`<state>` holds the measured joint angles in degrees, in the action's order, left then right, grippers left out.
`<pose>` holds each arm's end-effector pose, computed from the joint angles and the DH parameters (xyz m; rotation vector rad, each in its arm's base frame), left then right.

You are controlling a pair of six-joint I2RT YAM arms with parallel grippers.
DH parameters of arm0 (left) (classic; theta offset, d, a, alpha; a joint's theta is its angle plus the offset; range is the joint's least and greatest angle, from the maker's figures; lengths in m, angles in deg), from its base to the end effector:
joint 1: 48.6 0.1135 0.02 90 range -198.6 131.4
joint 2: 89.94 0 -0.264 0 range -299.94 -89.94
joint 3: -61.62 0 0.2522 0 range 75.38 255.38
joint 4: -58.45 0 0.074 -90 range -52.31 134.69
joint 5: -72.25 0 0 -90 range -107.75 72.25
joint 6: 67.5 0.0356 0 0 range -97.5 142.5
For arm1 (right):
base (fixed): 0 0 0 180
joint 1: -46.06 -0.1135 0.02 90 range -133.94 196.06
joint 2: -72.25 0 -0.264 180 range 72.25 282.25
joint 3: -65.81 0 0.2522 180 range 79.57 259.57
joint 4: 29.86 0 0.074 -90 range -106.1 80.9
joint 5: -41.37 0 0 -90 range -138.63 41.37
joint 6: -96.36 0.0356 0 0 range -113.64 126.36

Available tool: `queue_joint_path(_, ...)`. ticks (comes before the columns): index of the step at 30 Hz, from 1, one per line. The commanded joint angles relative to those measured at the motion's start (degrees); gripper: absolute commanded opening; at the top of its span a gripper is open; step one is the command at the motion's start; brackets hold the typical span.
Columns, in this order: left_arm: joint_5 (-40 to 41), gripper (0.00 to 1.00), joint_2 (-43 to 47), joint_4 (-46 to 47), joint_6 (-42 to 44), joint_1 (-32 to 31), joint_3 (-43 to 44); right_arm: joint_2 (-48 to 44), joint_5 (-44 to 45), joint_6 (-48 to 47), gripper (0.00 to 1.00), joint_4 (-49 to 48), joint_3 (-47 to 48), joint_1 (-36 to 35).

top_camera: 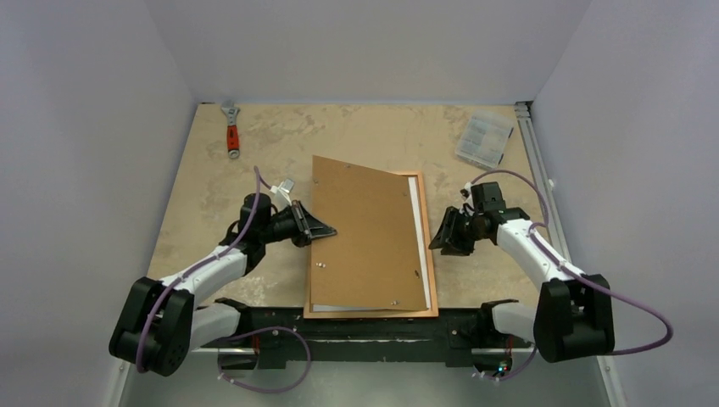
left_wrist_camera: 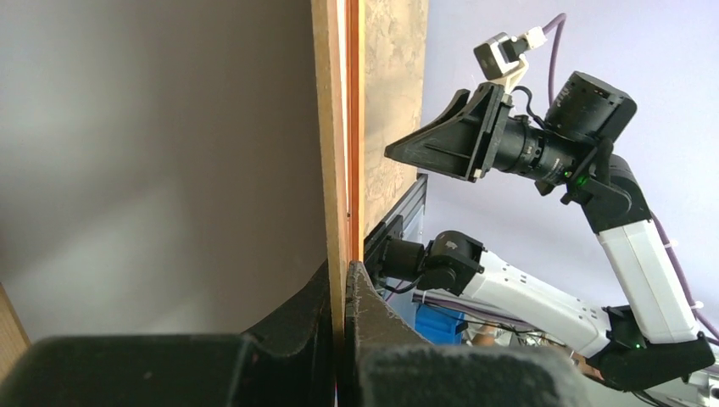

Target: Put the photo into the frame

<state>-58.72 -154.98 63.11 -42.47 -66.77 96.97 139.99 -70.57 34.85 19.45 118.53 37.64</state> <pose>0.2009 -0.0905 0.1852 -0.3992 2.2595 -1.5670 0.2057 0.0439 0.1960 0.3600 2.7319 0.7047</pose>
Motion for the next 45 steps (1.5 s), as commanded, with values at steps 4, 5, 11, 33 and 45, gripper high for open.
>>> queue_joint_path(4, -2.95, 0.00, -2.41, 7.00, -0.16, -1.75, 4.01, 3.87, -4.14, -1.89, 0.42, -6.28, -2.01, 1.07)
queue_joint_path(5, -3.03, 0.00, -2.78, 6.97, -0.11, -1.97, 4.26, 4.22, -4.17, -1.90, 0.42, -6.73, -2.14, 1.05)
queue_joint_path(11, -2.83, 0.00, -5.44, 6.64, 0.62, -3.37, 5.59, 7.29, -4.45, -2.03, 0.40, -9.47, -2.99, 1.05)
queue_joint_path(33, 9.01, 0.30, -9.98, -19.15, 15.14, -8.14, 14.65, 10.59, -5.41, -2.52, 0.35, -12.53, -4.84, 1.05)
queue_joint_path(45, 25.84, 0.83, -15.18, -43.75, 22.67, -14.57, 28.35, 10.17, -4.52, -2.91, 0.34, -12.35, -5.36, 1.05)
